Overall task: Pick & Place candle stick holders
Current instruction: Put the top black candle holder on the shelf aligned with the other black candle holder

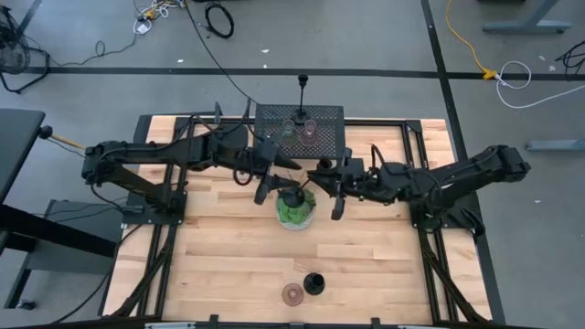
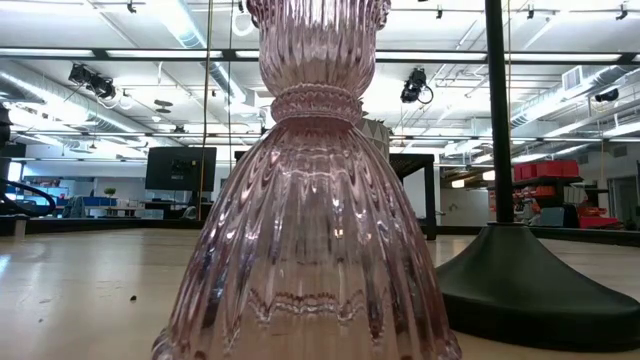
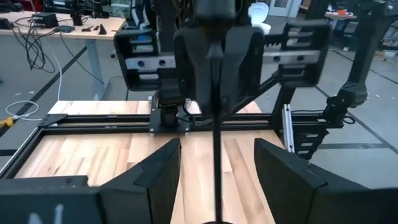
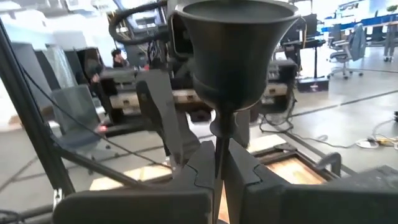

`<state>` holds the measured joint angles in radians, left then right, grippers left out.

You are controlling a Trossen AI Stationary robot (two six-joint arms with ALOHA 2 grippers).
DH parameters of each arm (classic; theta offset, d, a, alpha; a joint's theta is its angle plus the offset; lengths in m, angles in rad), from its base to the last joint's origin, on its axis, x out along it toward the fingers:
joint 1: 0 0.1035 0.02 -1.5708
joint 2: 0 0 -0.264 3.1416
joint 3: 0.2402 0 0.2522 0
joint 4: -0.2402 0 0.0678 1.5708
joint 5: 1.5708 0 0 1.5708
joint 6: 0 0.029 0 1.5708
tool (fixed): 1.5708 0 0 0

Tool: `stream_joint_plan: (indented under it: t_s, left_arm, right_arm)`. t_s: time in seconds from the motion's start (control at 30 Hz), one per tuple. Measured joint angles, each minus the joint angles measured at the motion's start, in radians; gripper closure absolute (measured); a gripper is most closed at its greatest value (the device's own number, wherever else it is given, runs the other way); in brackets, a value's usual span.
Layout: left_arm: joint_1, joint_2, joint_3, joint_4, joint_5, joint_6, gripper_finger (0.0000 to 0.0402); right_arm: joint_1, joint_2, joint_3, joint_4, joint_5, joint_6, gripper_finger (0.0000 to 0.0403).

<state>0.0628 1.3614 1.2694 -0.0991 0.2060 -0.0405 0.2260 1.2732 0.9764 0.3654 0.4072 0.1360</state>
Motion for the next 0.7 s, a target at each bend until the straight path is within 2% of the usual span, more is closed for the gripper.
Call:
stream_joint_plan:
  t_s: [0.1,0.7]
  left_arm:
    - [0.0,0.0,0.0,-0.003,-0.002,0.0,0.0195]
    - [-0.01,0.001,0.0,-0.003,-0.003,0.001,0.0195]
  right_arm:
    - [-0.022,0.015,0.0,0.035,-0.04,0.006,0.0398]
    - [-0.056,0.024,0.0,0.121,-0.094,0.002,0.0398]
